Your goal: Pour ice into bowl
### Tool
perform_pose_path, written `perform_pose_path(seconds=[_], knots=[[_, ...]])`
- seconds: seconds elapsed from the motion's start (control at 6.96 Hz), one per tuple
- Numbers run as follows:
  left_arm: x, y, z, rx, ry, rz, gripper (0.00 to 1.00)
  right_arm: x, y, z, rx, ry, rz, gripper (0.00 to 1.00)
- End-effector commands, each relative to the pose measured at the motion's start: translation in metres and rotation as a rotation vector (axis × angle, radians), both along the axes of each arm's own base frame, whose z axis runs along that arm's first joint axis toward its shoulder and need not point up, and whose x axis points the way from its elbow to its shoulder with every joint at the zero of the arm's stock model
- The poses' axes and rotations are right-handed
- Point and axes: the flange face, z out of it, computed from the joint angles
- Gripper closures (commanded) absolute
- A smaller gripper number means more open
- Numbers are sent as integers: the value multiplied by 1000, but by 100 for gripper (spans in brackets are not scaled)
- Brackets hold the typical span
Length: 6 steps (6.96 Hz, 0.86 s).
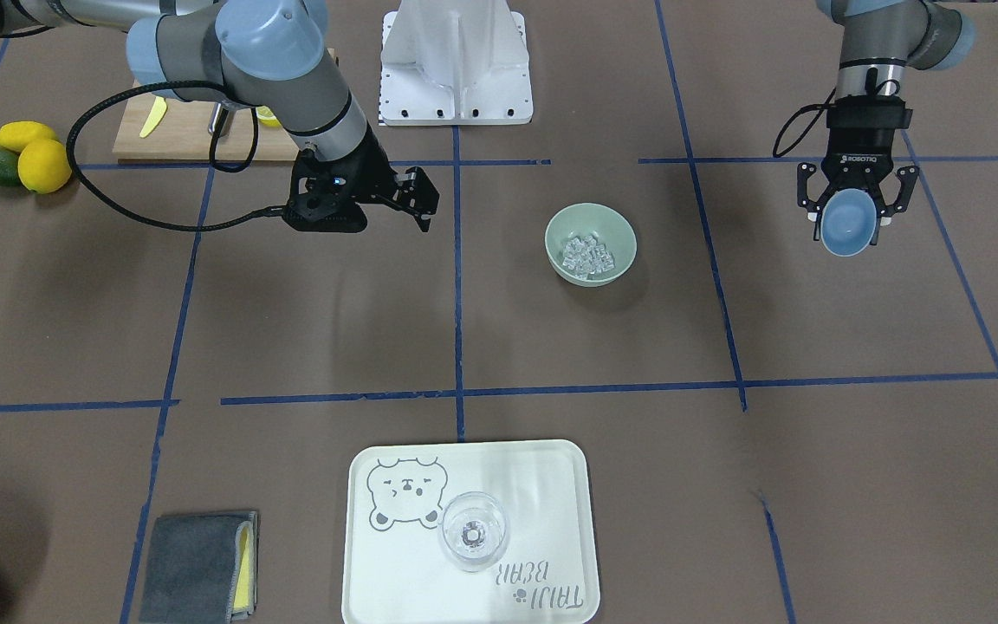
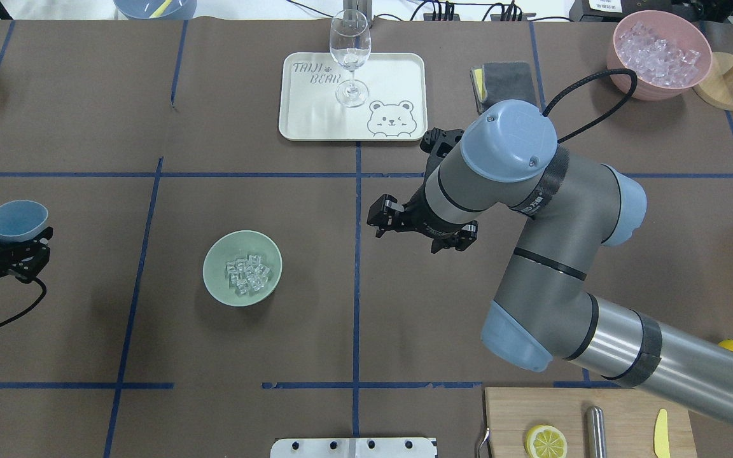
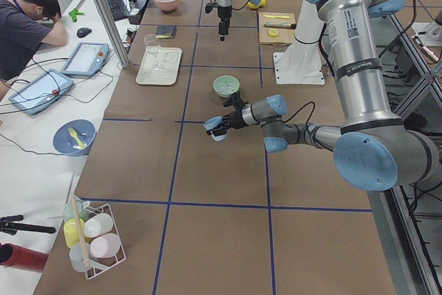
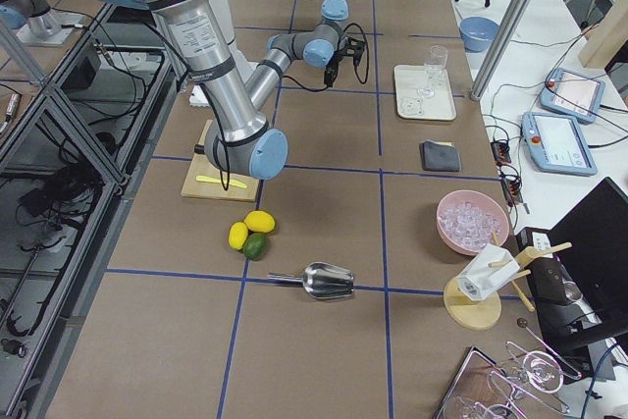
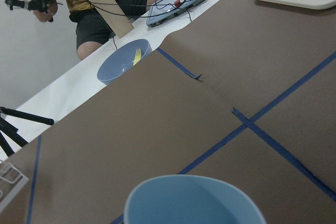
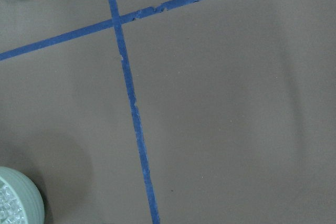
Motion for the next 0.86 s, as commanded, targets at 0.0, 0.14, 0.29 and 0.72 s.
perform_pose_path(seconds=[0.0, 0.14, 0.29, 0.72], knots=[[-19, 3, 50, -88, 276, -53, 100, -7, 5, -7, 0, -5, 9, 0], [-30, -4, 54, -29, 276, -168, 100, -8, 7, -9, -2, -7, 10, 0], [-35, -9, 50, 27, 272, -285, 100, -9, 9, -9, -9, -7, 11, 0], [-2, -5, 62, 35, 360, -414, 100, -15, 14, -13, -19, -11, 16, 0]])
